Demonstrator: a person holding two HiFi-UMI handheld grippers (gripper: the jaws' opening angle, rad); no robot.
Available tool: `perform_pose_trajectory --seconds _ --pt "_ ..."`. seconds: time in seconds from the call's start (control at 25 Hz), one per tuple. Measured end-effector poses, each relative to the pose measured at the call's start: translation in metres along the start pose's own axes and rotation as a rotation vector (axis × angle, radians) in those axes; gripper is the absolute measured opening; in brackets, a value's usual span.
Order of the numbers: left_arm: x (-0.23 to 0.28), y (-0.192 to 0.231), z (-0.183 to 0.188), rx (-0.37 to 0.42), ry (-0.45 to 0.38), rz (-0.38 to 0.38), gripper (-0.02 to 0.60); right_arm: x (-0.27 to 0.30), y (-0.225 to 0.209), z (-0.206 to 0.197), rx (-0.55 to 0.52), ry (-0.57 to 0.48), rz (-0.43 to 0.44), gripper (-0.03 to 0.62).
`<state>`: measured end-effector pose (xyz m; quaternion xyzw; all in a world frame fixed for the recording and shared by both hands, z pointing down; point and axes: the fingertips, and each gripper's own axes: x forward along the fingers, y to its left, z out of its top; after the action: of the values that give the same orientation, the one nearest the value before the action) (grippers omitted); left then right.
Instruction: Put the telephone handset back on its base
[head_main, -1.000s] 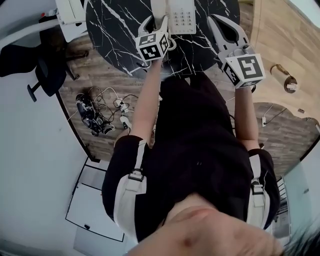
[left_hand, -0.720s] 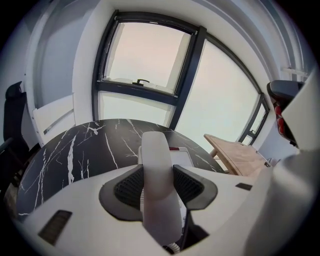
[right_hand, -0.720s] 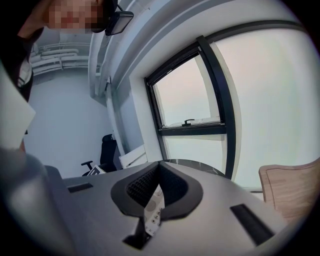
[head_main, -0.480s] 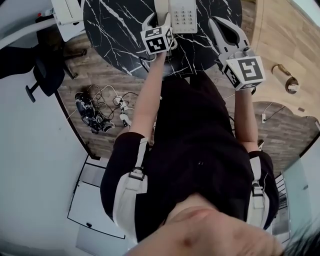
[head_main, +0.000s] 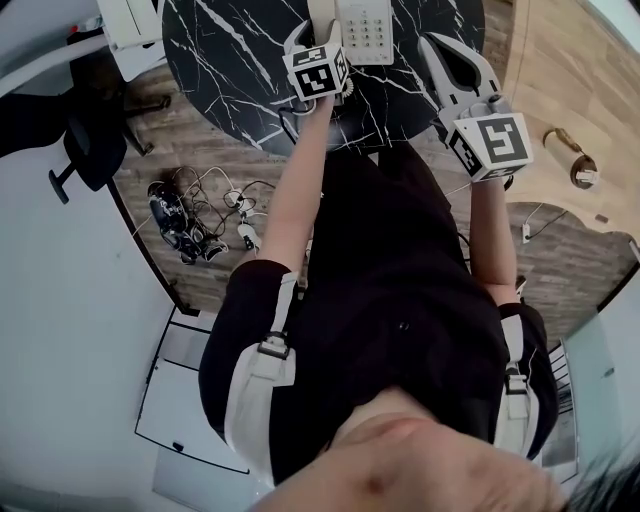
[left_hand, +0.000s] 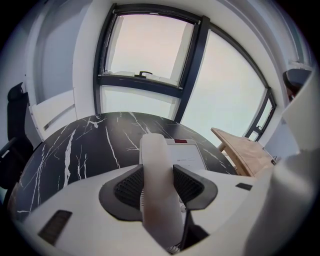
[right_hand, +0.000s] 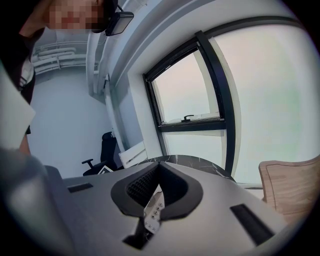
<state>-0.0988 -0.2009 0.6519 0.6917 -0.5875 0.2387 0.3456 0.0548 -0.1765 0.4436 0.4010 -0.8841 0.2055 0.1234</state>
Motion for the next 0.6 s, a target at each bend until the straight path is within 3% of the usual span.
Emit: perform_pose_trajectory --seconds 0.6 --pt "0.0049 -0.0010 -0.0046 0.049 -0.001 0.043 0.202 -0.0023 -0.0039 -0.0015 0.002 -0.003 0.000 0.029"
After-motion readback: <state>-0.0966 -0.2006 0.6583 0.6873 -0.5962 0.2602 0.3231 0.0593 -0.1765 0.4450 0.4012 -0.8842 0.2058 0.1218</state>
